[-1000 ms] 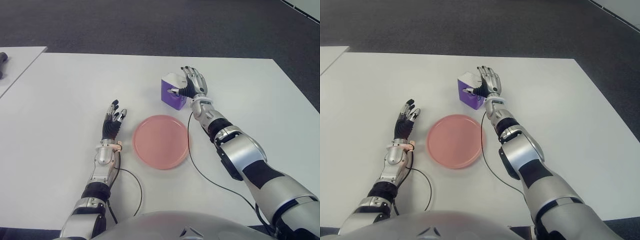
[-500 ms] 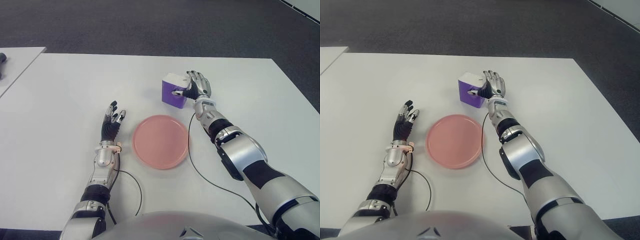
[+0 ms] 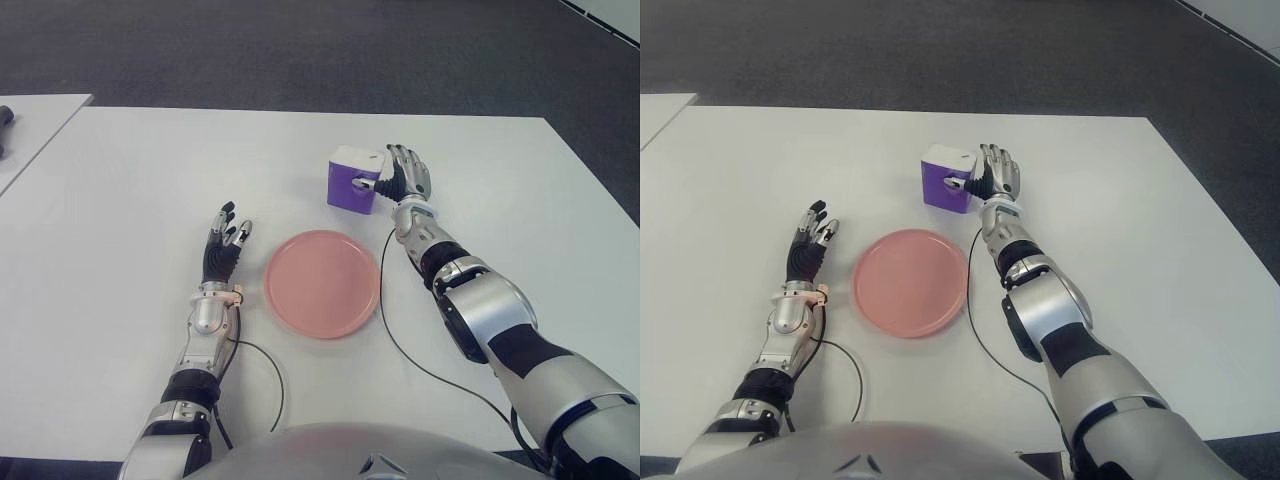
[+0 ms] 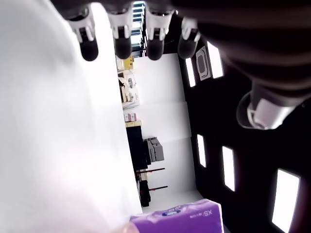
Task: Put the tissue paper into the plate.
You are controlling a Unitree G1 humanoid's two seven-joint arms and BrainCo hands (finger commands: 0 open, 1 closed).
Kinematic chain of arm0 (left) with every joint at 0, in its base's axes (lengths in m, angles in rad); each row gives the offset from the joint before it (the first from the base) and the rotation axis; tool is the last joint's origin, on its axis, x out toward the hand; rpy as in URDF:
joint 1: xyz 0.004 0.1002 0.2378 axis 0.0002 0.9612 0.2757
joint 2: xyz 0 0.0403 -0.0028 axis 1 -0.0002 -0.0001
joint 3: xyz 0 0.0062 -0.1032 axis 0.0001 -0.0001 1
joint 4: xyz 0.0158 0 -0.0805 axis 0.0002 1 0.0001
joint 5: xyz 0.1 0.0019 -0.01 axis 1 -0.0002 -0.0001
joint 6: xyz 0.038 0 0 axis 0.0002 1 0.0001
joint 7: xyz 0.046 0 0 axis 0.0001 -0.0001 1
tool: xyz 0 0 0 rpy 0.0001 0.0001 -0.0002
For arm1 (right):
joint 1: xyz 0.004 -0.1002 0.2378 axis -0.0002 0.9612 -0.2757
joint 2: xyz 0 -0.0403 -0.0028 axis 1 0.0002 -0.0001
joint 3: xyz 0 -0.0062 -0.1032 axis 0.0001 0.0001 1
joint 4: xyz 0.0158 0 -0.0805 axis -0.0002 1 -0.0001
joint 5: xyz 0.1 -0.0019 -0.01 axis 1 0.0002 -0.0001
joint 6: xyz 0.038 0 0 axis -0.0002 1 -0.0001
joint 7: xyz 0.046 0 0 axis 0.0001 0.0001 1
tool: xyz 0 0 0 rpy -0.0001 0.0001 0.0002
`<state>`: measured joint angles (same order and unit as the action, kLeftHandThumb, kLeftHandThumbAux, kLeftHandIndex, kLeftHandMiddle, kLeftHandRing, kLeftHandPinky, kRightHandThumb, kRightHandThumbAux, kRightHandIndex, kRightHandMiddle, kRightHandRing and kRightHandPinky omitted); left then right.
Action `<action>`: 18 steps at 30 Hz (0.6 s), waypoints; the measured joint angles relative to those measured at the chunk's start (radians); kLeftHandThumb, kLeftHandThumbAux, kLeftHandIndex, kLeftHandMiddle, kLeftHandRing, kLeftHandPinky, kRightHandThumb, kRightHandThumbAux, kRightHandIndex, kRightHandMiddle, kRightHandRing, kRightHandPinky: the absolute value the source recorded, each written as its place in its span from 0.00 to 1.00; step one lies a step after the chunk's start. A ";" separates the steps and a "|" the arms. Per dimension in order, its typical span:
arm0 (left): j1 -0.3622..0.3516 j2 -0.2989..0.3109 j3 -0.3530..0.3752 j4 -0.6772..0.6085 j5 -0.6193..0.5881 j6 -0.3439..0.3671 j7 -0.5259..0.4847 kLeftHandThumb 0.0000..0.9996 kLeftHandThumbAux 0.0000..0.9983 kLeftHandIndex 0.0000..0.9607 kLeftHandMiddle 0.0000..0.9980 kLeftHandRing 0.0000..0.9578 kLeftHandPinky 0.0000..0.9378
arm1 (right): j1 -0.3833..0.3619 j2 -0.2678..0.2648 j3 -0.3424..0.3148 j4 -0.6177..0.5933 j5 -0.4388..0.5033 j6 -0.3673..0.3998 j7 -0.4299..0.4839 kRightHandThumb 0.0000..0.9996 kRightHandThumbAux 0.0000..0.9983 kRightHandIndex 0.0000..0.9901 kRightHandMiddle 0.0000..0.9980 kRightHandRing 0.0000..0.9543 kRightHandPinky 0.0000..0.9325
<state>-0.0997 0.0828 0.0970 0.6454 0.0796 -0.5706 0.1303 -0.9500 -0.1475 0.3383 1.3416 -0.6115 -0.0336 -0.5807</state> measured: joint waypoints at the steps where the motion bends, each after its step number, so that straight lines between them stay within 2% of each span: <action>1: 0.000 0.000 0.000 0.000 0.000 -0.001 0.000 0.00 0.41 0.00 0.00 0.00 0.00 | 0.001 -0.001 -0.003 0.000 0.003 0.000 0.000 0.12 0.34 0.00 0.00 0.00 0.00; 10: -0.002 -0.001 0.000 0.003 -0.001 -0.002 0.000 0.00 0.41 0.00 0.00 0.00 0.00 | 0.008 0.003 -0.009 0.000 0.019 0.001 0.007 0.13 0.35 0.00 0.00 0.00 0.00; 18: -0.004 -0.005 0.000 0.004 -0.001 -0.001 0.000 0.00 0.41 0.00 0.00 0.00 0.00 | 0.008 0.017 -0.008 0.000 0.022 0.001 0.052 0.14 0.36 0.00 0.00 0.00 0.00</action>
<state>-0.1040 0.0777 0.0967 0.6498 0.0781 -0.5719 0.1305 -0.9415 -0.1304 0.3304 1.3415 -0.5891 -0.0323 -0.5287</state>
